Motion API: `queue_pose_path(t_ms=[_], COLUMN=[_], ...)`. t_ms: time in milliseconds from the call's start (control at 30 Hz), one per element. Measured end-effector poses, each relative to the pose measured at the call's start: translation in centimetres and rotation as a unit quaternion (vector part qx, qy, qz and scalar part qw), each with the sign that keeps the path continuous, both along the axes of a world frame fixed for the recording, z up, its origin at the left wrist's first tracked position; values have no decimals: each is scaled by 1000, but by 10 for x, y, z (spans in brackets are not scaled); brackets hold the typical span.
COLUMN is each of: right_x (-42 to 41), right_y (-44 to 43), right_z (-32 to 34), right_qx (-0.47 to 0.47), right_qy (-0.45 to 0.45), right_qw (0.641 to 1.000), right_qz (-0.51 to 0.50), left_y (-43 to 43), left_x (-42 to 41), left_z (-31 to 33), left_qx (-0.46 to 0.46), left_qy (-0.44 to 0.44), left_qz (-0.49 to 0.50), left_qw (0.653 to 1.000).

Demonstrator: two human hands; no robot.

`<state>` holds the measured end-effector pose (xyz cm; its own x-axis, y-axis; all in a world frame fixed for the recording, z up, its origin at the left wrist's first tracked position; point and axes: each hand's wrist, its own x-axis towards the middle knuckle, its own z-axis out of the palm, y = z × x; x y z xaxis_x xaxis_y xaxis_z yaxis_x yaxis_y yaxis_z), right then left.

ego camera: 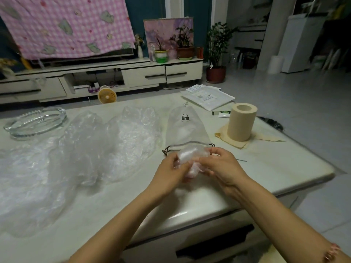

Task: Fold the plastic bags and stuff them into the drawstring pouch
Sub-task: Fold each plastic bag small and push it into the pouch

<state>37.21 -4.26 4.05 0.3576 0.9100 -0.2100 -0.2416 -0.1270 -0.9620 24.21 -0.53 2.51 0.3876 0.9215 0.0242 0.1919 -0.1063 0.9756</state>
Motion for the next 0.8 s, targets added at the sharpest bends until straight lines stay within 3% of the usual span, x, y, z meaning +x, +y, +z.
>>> queue_pose_path(t_ms=[100,200,267,333,400,567,700,800], right_x=[18,28,30,32,33,34,26,14], right_y=[9,11,12,13,14,13,14,17], right_z=[-4,-9,-9,-6,-2,4,3,-1], right_qx=[-22,-38,-48,-55,-53,-2,67,140], right_qy=[-47,-76,-78,-73,-69,-72,-144,-215], right_qw=[998,996,996,996,996,997,986,958], right_qz=[-41,-16,-2,-8,-15,-1,-46,-130], left_y=[21,48,64,75,80,79,70,60], left_x=[-5,-11,-8,-2,1,11,16,17], left_z=[-3,-15,-29,-38,-39,-8,9,3], left_qx=[175,407,467,484,492,520,552,529], left_qy=[131,315,399,449,442,334,286,266], left_qz=[-3,21,13,2,5,65,97,69], left_qw=[976,857,789,751,750,783,777,803])
